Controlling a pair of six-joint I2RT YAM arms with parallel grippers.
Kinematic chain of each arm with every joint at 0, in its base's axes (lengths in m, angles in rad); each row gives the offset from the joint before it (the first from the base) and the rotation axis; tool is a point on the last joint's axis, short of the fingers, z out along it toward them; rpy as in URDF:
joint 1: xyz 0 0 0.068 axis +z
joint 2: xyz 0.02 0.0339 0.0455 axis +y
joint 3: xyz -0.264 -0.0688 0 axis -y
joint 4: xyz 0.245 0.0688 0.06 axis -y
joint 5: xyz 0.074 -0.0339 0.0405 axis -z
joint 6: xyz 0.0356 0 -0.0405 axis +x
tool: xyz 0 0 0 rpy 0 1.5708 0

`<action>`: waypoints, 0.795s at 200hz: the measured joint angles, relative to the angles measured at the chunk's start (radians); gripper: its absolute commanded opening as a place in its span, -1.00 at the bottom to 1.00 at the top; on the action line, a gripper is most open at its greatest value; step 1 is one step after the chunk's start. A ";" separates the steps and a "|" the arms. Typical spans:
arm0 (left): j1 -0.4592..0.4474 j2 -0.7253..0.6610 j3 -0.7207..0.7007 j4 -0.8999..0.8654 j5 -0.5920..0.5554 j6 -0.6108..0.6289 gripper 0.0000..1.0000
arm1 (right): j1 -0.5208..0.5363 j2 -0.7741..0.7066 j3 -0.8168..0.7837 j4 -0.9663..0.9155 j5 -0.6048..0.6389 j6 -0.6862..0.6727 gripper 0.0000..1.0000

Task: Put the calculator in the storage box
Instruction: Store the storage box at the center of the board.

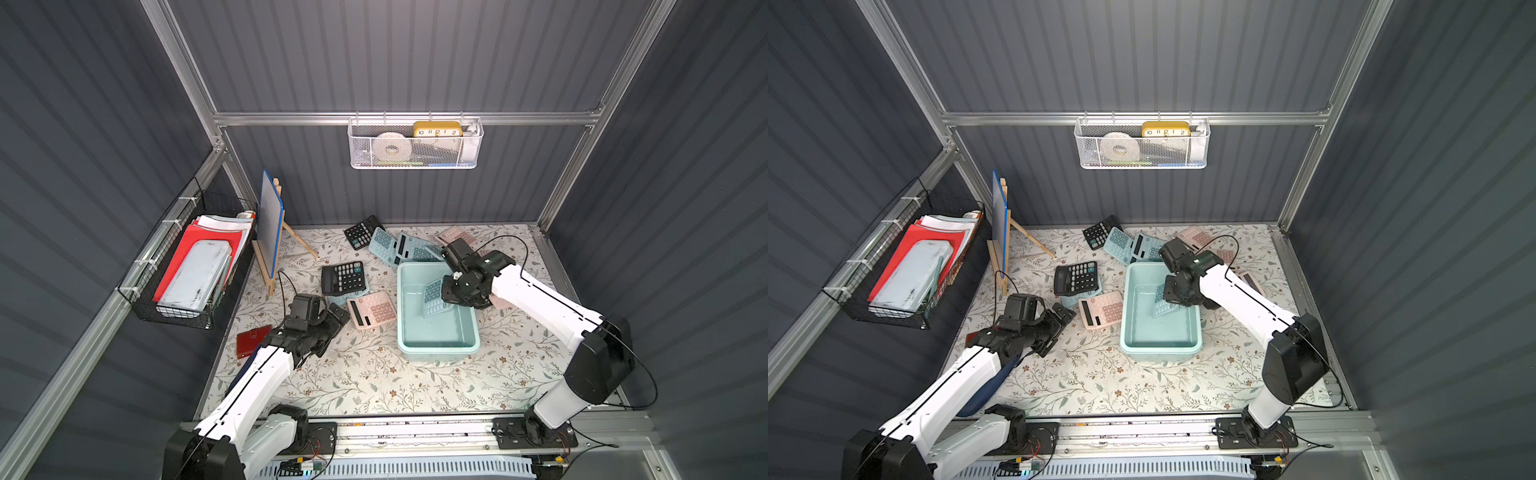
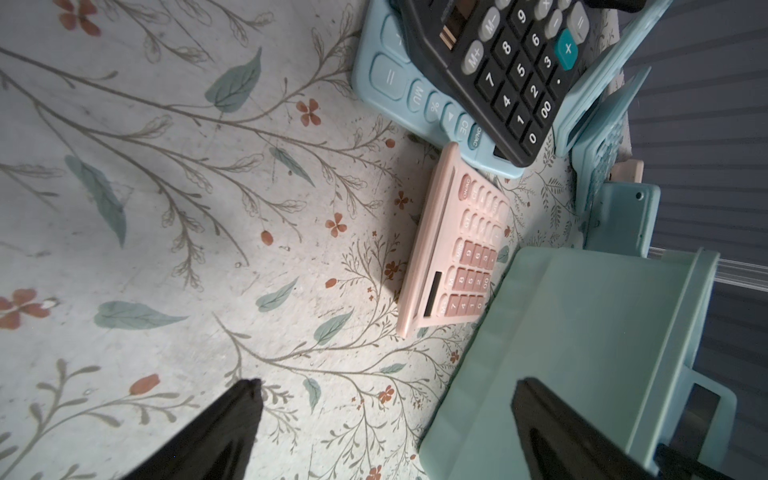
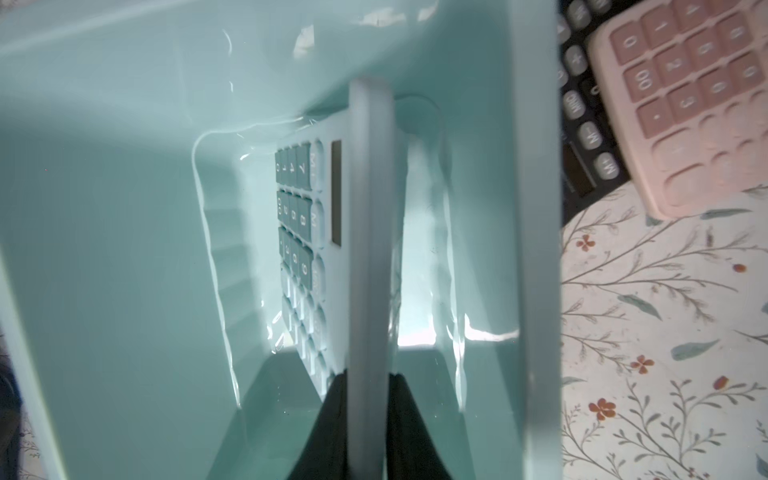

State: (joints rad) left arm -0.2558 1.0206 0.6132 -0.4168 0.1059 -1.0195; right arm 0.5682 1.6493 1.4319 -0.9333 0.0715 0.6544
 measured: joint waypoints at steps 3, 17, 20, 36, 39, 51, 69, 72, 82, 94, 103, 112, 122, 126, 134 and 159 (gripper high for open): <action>0.000 0.002 0.000 0.001 -0.001 0.000 0.99 | 0.002 0.007 0.000 0.001 -0.005 0.000 -1.00; -0.001 0.007 0.000 0.005 -0.003 0.000 0.99 | 0.006 0.030 0.000 0.009 -0.019 0.000 -1.00; -0.001 0.009 0.000 0.007 -0.003 0.000 0.99 | 0.007 0.036 0.000 0.011 -0.024 0.000 -1.00; -0.002 0.016 0.000 0.013 -0.003 0.000 0.99 | 0.012 0.064 0.000 0.027 -0.039 0.000 -1.00; -0.002 0.018 0.000 0.013 -0.003 0.000 0.99 | 0.013 0.071 0.000 0.029 -0.042 0.000 -1.00; -0.003 0.024 0.000 0.017 -0.004 0.000 0.98 | 0.016 0.096 0.000 0.041 -0.051 0.000 -1.00; -0.006 0.034 0.000 0.026 -0.005 0.000 0.99 | 0.017 0.130 0.000 0.058 -0.072 0.001 -1.00; -0.006 0.035 0.000 0.027 -0.005 0.000 0.98 | 0.017 0.134 0.000 0.061 -0.073 0.003 -1.00; -0.006 0.040 0.000 0.029 -0.005 0.000 0.99 | 0.016 0.144 0.000 0.076 -0.086 0.003 -1.00; -0.006 0.046 0.000 0.032 -0.005 0.000 0.99 | 0.016 0.150 0.001 0.093 -0.095 0.004 -1.00; -0.006 0.050 0.000 0.034 -0.005 0.000 0.99 | 0.016 0.155 0.002 0.102 -0.100 0.004 -1.00; -0.006 0.053 0.000 0.035 -0.005 0.000 0.99 | 0.016 0.158 0.002 0.109 -0.104 0.004 -1.00; -0.006 0.054 0.000 0.035 -0.005 0.000 0.99 | 0.016 0.160 0.002 0.116 -0.106 0.006 -1.00; -0.006 0.055 0.000 0.036 -0.005 0.000 0.99 | 0.016 0.160 0.002 0.118 -0.107 0.006 -1.00; -0.006 0.056 0.000 0.038 -0.005 0.000 0.98 | 0.016 0.161 0.002 0.123 -0.109 0.007 -1.00; -0.006 0.056 0.000 0.053 -0.006 0.000 0.99 | 0.016 0.164 0.002 0.137 -0.114 0.010 -1.00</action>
State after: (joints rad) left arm -0.2623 1.0771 0.6136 -0.3637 0.0994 -1.0191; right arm 0.5842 1.8130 1.4342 -0.7959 -0.0422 0.6647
